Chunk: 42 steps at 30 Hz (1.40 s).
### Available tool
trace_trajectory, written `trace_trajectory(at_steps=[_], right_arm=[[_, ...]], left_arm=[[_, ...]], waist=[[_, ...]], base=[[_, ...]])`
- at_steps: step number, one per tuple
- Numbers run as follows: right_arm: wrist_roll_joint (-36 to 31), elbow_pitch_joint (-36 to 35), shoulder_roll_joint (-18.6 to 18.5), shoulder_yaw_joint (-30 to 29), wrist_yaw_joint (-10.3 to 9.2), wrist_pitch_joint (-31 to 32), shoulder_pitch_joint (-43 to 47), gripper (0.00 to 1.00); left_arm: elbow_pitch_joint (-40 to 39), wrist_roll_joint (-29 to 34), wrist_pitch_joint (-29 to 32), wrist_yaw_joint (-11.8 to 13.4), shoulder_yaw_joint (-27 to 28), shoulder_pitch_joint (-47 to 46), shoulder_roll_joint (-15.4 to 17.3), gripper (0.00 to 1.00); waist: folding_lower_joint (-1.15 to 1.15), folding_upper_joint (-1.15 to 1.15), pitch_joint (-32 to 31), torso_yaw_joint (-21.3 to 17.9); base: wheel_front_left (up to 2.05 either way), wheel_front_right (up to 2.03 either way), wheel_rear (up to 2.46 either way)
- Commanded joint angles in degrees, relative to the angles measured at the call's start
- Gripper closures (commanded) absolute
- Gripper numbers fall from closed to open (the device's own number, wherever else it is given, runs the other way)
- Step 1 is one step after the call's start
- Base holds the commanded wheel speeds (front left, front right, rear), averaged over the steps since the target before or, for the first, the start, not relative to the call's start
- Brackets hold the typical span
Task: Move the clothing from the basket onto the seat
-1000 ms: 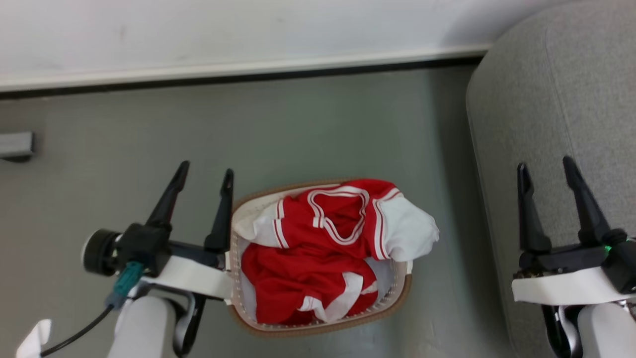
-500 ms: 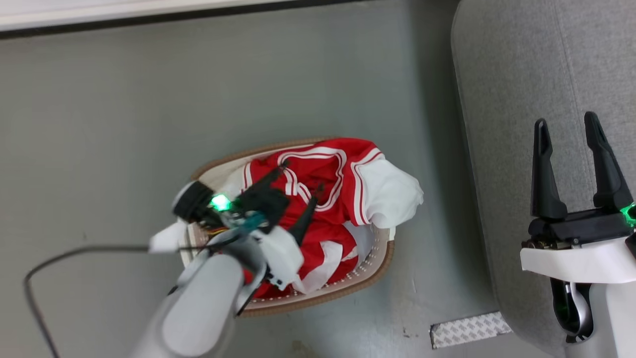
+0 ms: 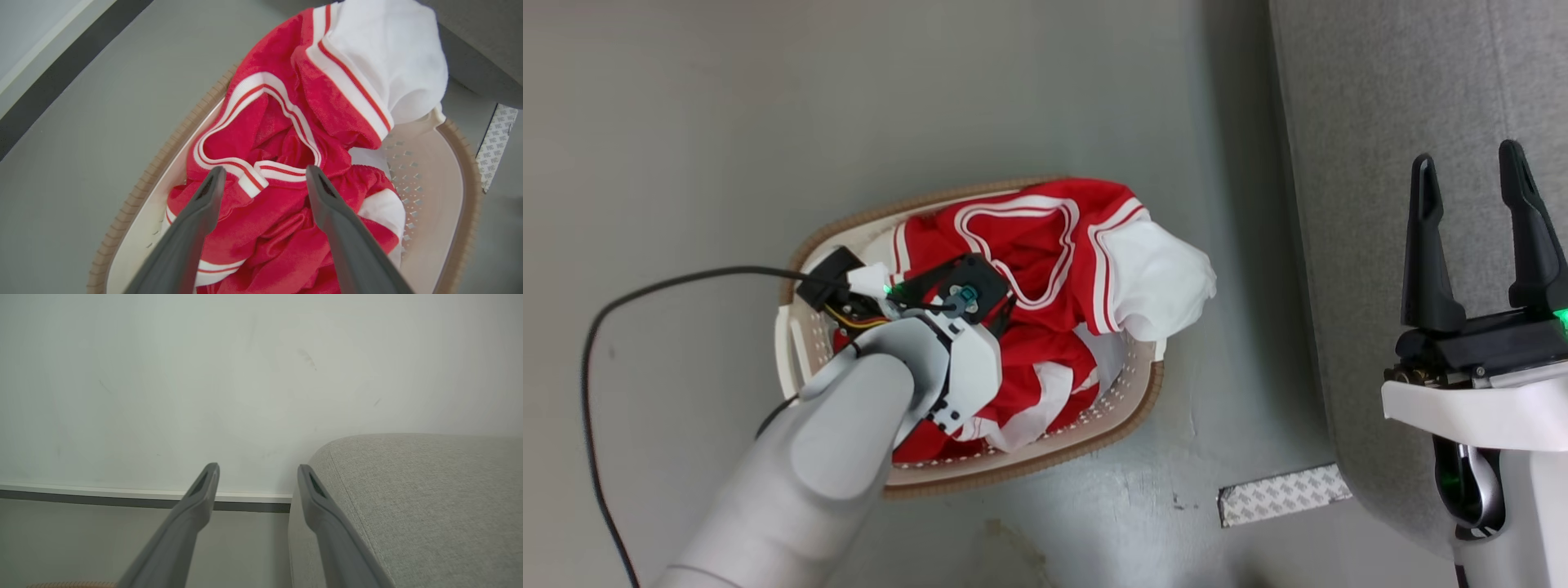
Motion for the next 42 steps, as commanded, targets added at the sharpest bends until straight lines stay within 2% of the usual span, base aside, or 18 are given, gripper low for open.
trace_trajectory(at_steps=[1, 10, 22, 23, 24, 25, 33, 42], right_arm=[[0.3, -0.5, -0.2, 0.0, -0.12, 0.0, -1.2, 0.0], [0.9, -2.0, -0.2, 0.1, -0.12, 0.0, -2.8, 0.0], [2.3, -3.1, -0.2, 0.8, -0.12, 0.0, -4.0, 0.0], [2.4, -3.1, -0.2, 0.8, -0.12, 0.0, -4.0, 0.0], [2.4, -3.1, -0.2, 0.8, -0.12, 0.0, -4.1, 0.0], [2.5, -3.0, -0.2, 0.8, -0.12, 0.0, -4.1, 0.0], [3.1, -1.7, -0.2, 0.1, -0.12, 0.0, -3.0, 0.0], [2.3, 1.5, -0.2, -1.4, -0.12, 0.0, 2.2, 0.0]], left_arm=[[1.6, -0.7, -0.7, 0.2, -0.9, -1.7, 0.4, 0.0], [9.0, -0.6, -3.2, 0.2, -3.2, -8.1, 1.6, 0.0], [17.3, -1.0, -5.0, 0.6, -4.3, -13.3, 1.1, 0.0], [17.9, -1.1, -5.2, 0.7, -4.3, -13.6, 1.0, 0.26], [18.4, -1.2, -5.7, 0.9, -4.3, -14.0, 1.0, 0.76], [19.0, -1.3, -5.9, 1.0, -4.4, -14.2, 0.9, 1.0], [21.3, -3.8, -11.7, 1.2, -3.4, -13.3, -1.2, 1.0], [18.8, -10.6, -18.1, 0.5, -1.0, -4.1, -4.1, 1.0]], waist=[[-0.01, 0.0, 1.8, -0.3], [-0.01, 0.0, 6.4, -0.8], [-0.01, 0.0, 10.3, -1.9], [-0.01, 0.0, 10.4, -2.0], [-0.01, 0.0, 10.5, -2.0], [-0.01, 0.0, 10.5, -2.1], [-0.01, 0.0, 7.2, -1.1], [-0.01, 0.0, -6.2, 2.9]], base=[[0.0, 0.0, 0.0], [0.0, 0.0, 0.0], [0.0, 0.0, 0.0], [0.0, 0.0, 0.0], [0.0, 0.0, 0.0], [0.0, 0.0, 0.0], [0.0, 0.0, 0.0], [0.0, 0.0, 0.0]])
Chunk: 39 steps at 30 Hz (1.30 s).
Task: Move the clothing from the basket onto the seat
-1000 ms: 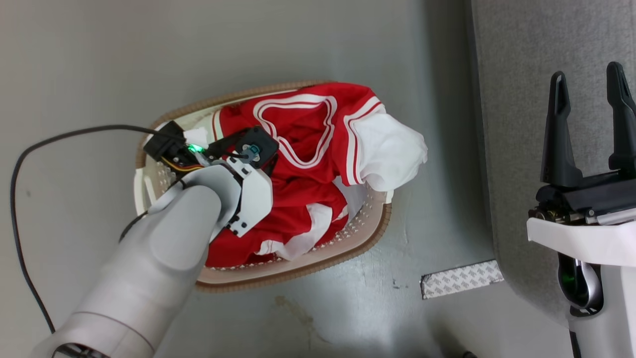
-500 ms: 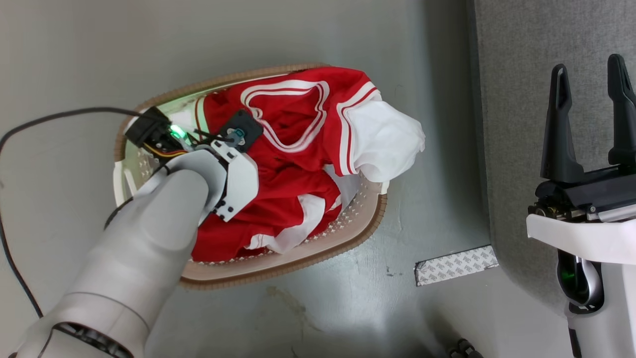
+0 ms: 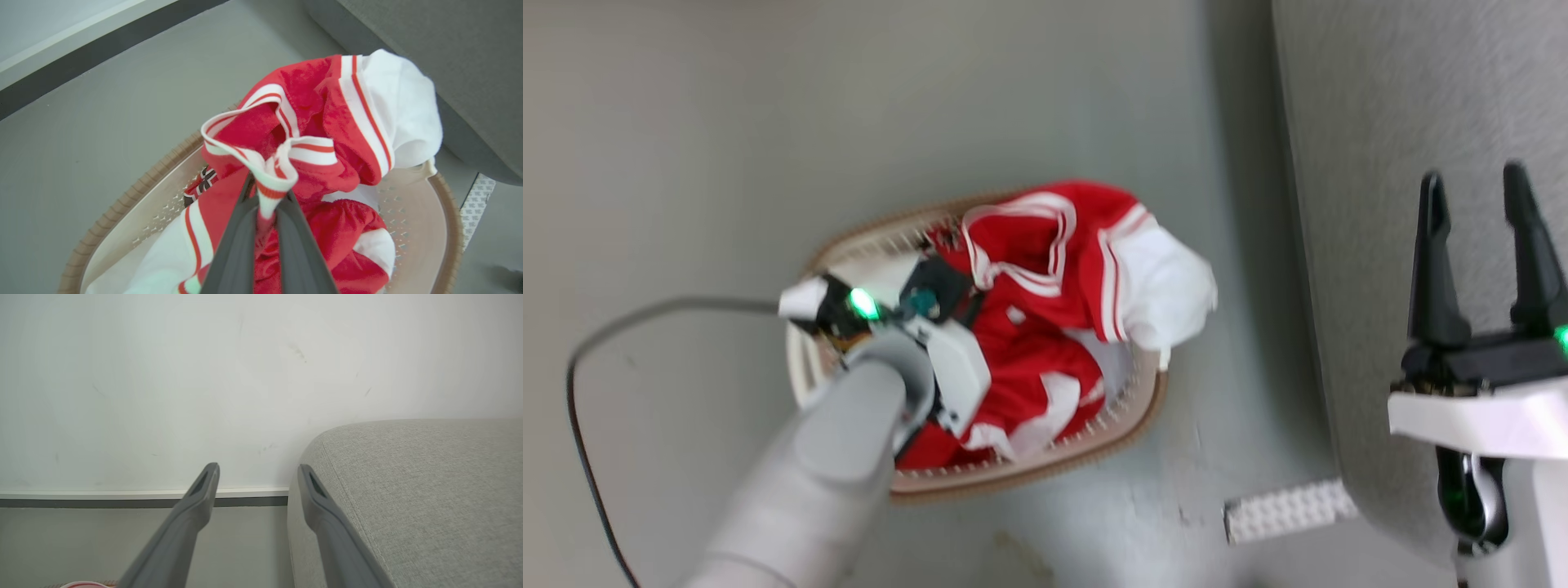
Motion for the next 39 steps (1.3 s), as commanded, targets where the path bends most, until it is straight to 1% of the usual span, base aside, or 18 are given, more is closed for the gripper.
trace_trajectory(at_steps=[1, 4, 5, 6, 10, 11, 12, 13, 14, 19, 20, 23, 27, 31, 36, 39], right_arm=[[-0.3, 0.6, -0.2, -0.4, -0.12, 0.0, 1.7, 0.0], [-0.7, 1.7, -0.2, -0.7, -0.12, 0.0, 4.0, 0.0], [-0.7, 1.7, -0.2, -0.7, -0.12, 0.0, 4.0, 0.0], [-1.0, 2.1, -0.2, -0.8, -0.12, 0.0, 4.9, 0.0], [-2.2, 3.3, -0.2, -1.4, -0.12, 0.0, 8.4, 0.0], [-2.8, 3.8, -0.2, -1.6, -0.12, 0.0, 10.0, 0.0], [-3.0, 4.1, -0.2, -1.7, -0.12, 0.0, 10.7, 0.0], [-3.0, 4.1, -0.2, -1.7, -0.12, 0.0, 10.7, 0.0], [-3.2, 4.5, -0.2, -1.8, -0.12, 0.0, 12.1, 0.0], [-2.9, 5.5, -0.2, -1.8, -0.12, 0.0, 15.9, 0.0], [-2.9, 5.5, -0.2, -1.8, -0.12, 0.0, 15.9, 0.0], [-2.9, 6.2, -0.2, -1.3, -0.12, 0.0, 18.2, 0.0], [-2.8, 6.4, -0.2, -0.5, -0.12, 0.0, 20.4, 0.0], [-3.2, 5.9, -0.2, 0.7, -0.12, 0.0, 20.9, 0.0], [-4.2, 5.0, -0.2, 2.5, -0.12, 0.0, 20.3, 0.0], [-5.2, 4.8, -0.2, 4.9, -0.12, 0.0, 19.1, 0.0]], left_arm=[[-1.2, -1.1, -0.7, -0.1, 0.3, 2.2, -0.2, 1.0], [-4.4, -3.7, -1.1, -0.3, 1.4, 6.0, -0.1, 1.0], [-4.4, -3.7, -1.1, -0.3, 1.4, 6.0, -0.1, 1.0], [-5.7, -4.4, -1.2, -0.3, 1.6, 7.1, 0.1, 1.0], [-12.1, -7.0, -1.4, -0.4, 2.7, 11.7, 0.9, 1.0], [-15.8, -8.1, -1.4, -0.4, 3.1, 13.9, 1.8, 1.0], [-17.8, -8.8, -1.2, -0.4, 3.4, 15.0, 2.2, 1.0], [-17.8, -8.8, -1.2, -0.4, 3.4, 15.0, 2.2, 1.0], [-22.1, -10.1, -0.4, 0.0, 4.1, 17.4, 3.0, 1.0], [-34.5, -12.7, 3.3, 2.0, 5.8, 24.1, 6.1, 1.0], [-34.5, -12.7, 3.3, 2.0, 5.8, 24.1, 6.1, 1.0], [-42.3, -14.0, 6.2, 3.6, 6.8, 28.4, 8.0, 1.0], [-51.8, -15.6, 10.3, 5.7, 7.8, 32.8, 10.3, 1.0], [-59.1, -17.1, 13.5, 7.2, 8.9, 35.3, 11.9, 1.0], [-64.7, -17.8, 16.3, 8.3, 9.5, 36.5, 13.4, 1.0], [-66.7, -18.4, 17.2, 8.7, 9.9, 36.9, 13.7, 1.0]], waist=[[0.0, 0.0, -7.1, 2.7], [0.0, 0.0, -12.4, 3.9], [0.0, 0.0, -12.4, 3.9], [0.0, 0.0, -13.9, 4.3], [0.0, 0.0, -19.8, 6.0], [0.0, 0.0, -22.4, 6.5], [0.0, 0.0, -23.6, 6.7], [0.0, 0.0, -23.6, 6.7], [0.0, 0.0, -26.2, 6.8], [0.0, 0.0, -33.1, 6.5], [0.0, 0.0, -33.1, 6.5], [0.0, 0.0, -36.8, 6.1], [0.0, 0.0, -39.4, 5.8], [0.0, 0.0, -40.2, 5.5], [0.0, 0.0, -40.4, 5.7], [0.0, 0.0, -40.4, 5.9]], base=[[0.0, 0.0, 0.0], [0.0, 0.0, 0.0], [0.0, 0.0, 0.0], [0.0, 0.0, 0.0], [0.0, 0.0, 0.0], [0.0, 0.0, 0.0], [0.0, 0.0, 0.0], [0.0, 0.0, 0.0], [0.0, 0.0, 0.0], [0.0, 0.0, 0.0], [0.0, 0.0, 0.0], [0.0, 0.0, 0.0], [0.0, 0.0, 0.0], [0.0, 0.0, 0.0], [0.0, 0.0, 0.0], [0.0, 0.0, 0.0]])
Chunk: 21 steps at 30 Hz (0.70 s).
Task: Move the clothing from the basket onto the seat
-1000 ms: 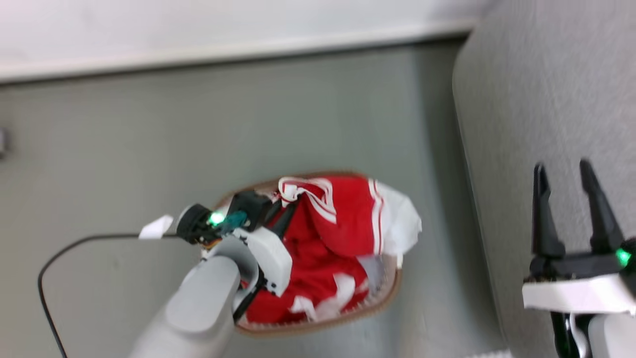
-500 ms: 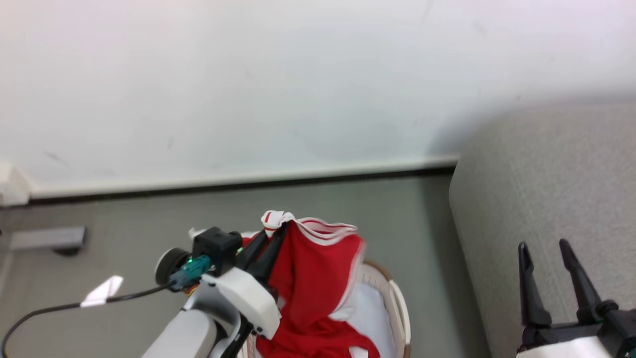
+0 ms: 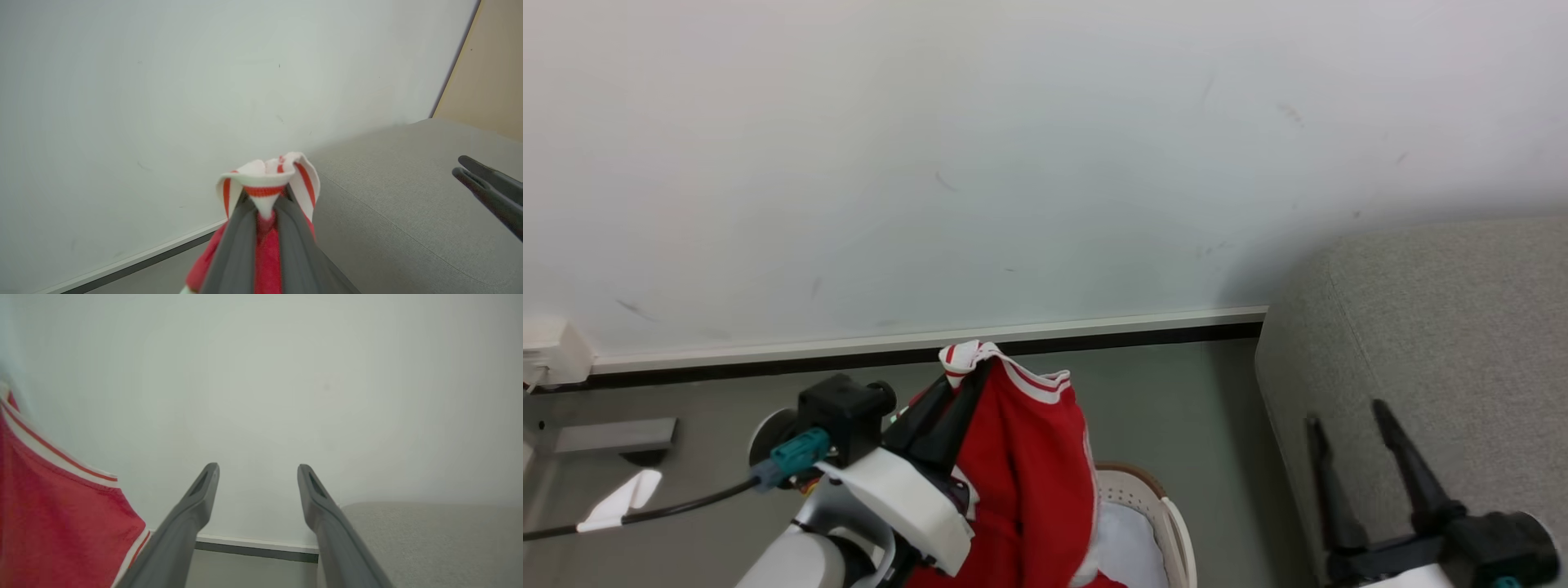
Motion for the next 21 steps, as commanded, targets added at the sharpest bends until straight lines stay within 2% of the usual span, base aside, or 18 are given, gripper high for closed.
trace_trajectory(at_steps=[1, 4, 11, 17, 21], right_arm=[[-0.5, -0.3, -0.2, 1.0, -0.12, 0.0, -1.0, 0.0], [-0.7, -0.2, -1.6, 7.2, -0.12, 0.0, -2.1, 0.0], [4.6, 0.1, -10.3, 26.2, -0.13, 0.0, -10.1, 0.0], [7.7, 2.4, -14.5, 35.8, -0.13, 0.7, -18.7, 0.0], [10.6, 4.1, -15.4, 41.8, -0.13, 1.5, -23.2, 0.0]], left_arm=[[-0.6, -0.4, 0.3, 0.3, 0.4, 0.7, 0.4, 1.0], [-2.3, -1.2, 0.9, 0.2, 0.2, 0.8, 0.1, 1.0], [-5.9, -2.3, 3.0, -0.7, -1.7, 0.4, -0.6, 1.0], [-7.8, -2.4, 4.6, -1.4, -4.3, -0.9, -2.3, 1.0], [-7.8, -2.6, 5.0, -2.0, -6.0, -1.8, -3.6, 1.0]], waist=[[0.02, 0.0, 0.1, 0.1], [0.02, 0.0, 0.1, 0.4], [0.02, 0.0, 0.0, 0.6], [0.02, 0.0, -0.3, 1.1], [0.02, 0.0, -0.4, 1.4]], base=[[0.0, 0.0, 0.0], [0.0, 0.0, 0.0], [0.0, 0.0, 0.0], [0.0, 0.0, 0.0], [0.0, 0.0, 0.0]])
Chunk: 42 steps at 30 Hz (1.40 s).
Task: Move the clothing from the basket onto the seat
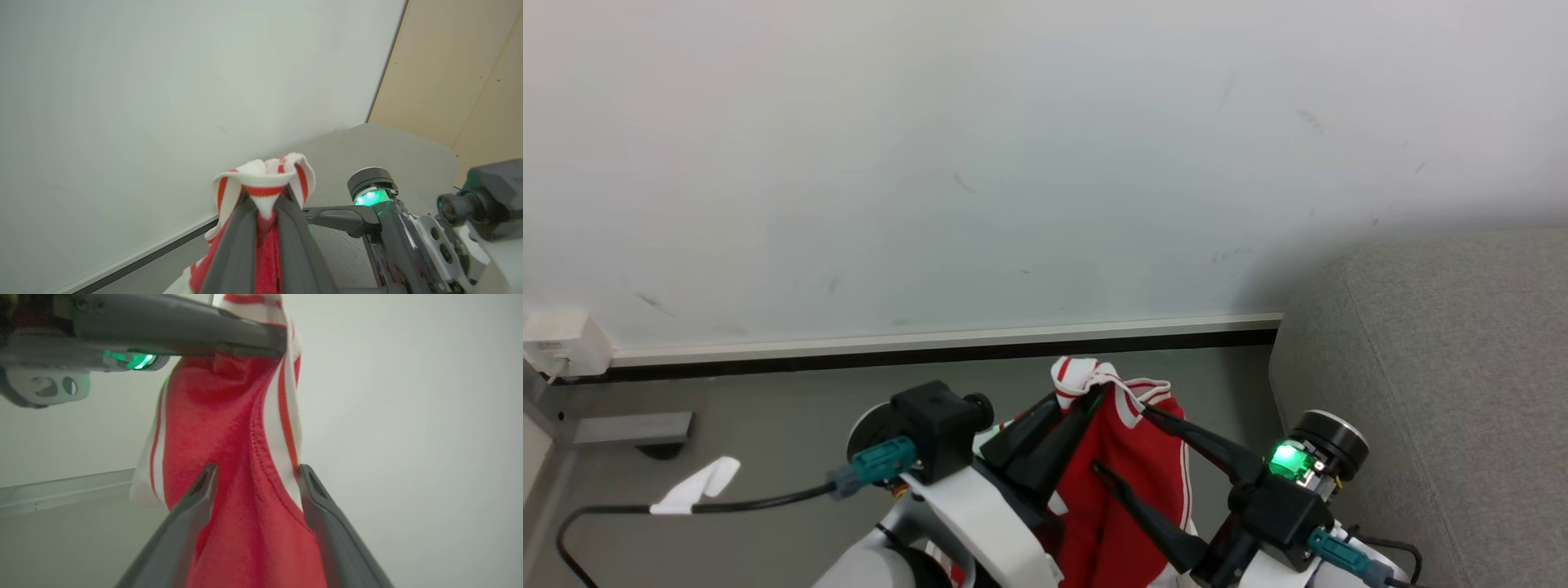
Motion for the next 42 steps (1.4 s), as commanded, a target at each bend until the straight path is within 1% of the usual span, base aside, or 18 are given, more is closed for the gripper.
trace_trajectory(at_steps=[1, 7, 9, 10, 11, 16, 17, 18, 20, 21, 22, 25, 29, 37, 38, 42], right_arm=[[0.7, 0.6, -0.2, 1.1, -0.14, 0.1, -1.5, 0.0], [4.2, 4.6, 0.9, 6.0, -0.14, -0.2, -5.9, 0.0], [6.5, 5.7, 1.3, 7.4, -0.14, -0.3, -6.3, 0.0], [7.7, 6.2, 1.3, 8.4, -0.13, -0.3, -6.6, 0.41], [9.2, 6.5, 1.4, 9.1, -0.14, -0.4, -6.8, 1.0], [15.4, 6.9, 0.4, 11.4, -0.14, -0.6, -7.5, 1.0], [16.3, 6.9, 0.1, 11.5, -0.14, -0.7, -7.4, 1.0], [17.0, 6.9, -0.2, 11.4, -0.14, -0.8, -7.5, 1.0], [18.5, 6.7, -0.8, 10.9, -0.14, -1.0, -7.4, 1.0], [19.0, 6.6, -1.3, 10.6, -0.14, -1.1, -7.5, 1.0], [19.6, 6.5, -1.8, 10.2, -0.14, -1.2, -7.5, 1.0], [21.2, 5.9, -3.2, 8.9, -0.14, -1.1, -7.3, 1.0], [21.9, 5.5, -5.3, 5.9, -0.14, -1.1, -7.7, 1.0], [21.8, 2.2, -8.5, -2.7, -0.14, -0.8, -8.0, 1.0], [21.8, 2.2, -8.5, -2.7, -0.14, -0.8, -8.0, 1.0], [21.9, 0.0, -9.8, -6.7, -0.14, 0.4, -7.0, 1.0]], left_arm=[[0.0, -0.4, 0.2, -0.5, -0.3, -0.6, -0.3, 1.0], [-0.3, -1.9, 1.3, -2.1, -2.5, -0.7, -1.3, 1.0], [-0.4, -2.3, 1.6, -2.2, -2.9, -0.7, -1.6, 1.0], [-0.5, -2.4, 1.7, -2.2, -3.0, -0.8, -1.7, 1.0], [-0.6, -2.5, 1.7, -2.3, -3.1, -0.8, -1.7, 1.0], [0.2, -2.3, 1.6, -1.8, -2.9, -0.2, -0.9, 1.0], [0.4, -2.0, 1.5, -1.7, -2.8, -0.1, -0.6, 0.85], [0.6, -1.8, 1.5, -1.6, -2.8, 0.1, -0.4, 0.73], [1.2, -1.7, 1.3, -1.3, -2.6, 0.5, -0.1, 0.52], [1.5, -1.6, 1.2, -1.2, -2.5, 0.6, 0.1, 0.04], [1.8, -1.5, 1.0, -1.0, -2.4, 0.8, 0.2, 0.0], [2.6, -1.3, 0.3, -0.6, -2.2, 1.1, 0.5, 0.0], [3.7, -0.5, -0.8, -0.1, -2.2, 1.5, 0.6, 0.0], [4.1, 0.8, -1.8, 0.4, -2.4, 0.5, 0.5, 0.0], [4.1, 0.8, -1.8, 0.4, -2.4, 0.5, 0.5, 0.0], [4.4, 1.4, -2.1, 0.1, -2.7, -0.1, 0.7, 0.0]], waist=[[0.0, -0.01, 0.0, 0.0], [0.0, -0.01, -0.2, 0.3], [0.0, -0.01, -0.3, 0.5], [0.0, -0.01, -0.4, 0.6], [0.0, -0.01, -0.4, 0.7], [0.0, -0.01, -0.3, 0.9], [0.0, -0.01, -0.3, 0.8], [0.0, -0.01, -0.2, 0.7], [0.0, -0.01, -0.1, 0.4], [0.0, -0.01, 0.0, 0.2], [0.0, -0.01, 0.2, 0.0], [0.0, -0.01, 0.7, -1.0], [0.0, -0.01, 1.6, -3.5], [0.0, -0.01, 4.1, -10.9], [0.0, -0.01, 4.1, -10.9], [0.0, -0.01, 5.2, -14.4]], base=[[0.0, 0.0, 0.0], [0.0, 0.0, 0.0], [0.0, 0.0, 0.0], [0.0, 0.0, 0.0], [0.0, 0.0, 0.0], [0.0, 0.0, 0.0], [0.0, 0.0, 0.0], [0.0, 0.0, 0.0], [0.0, 0.0, 0.0], [0.0, 0.0, 0.0], [0.0, 0.0, 0.0], [0.0, 0.0, 0.0], [0.0, 0.0, 0.0], [0.0, 0.0, 0.0], [0.0, 0.0, 0.0], [0.0, 0.0, 0.0]])
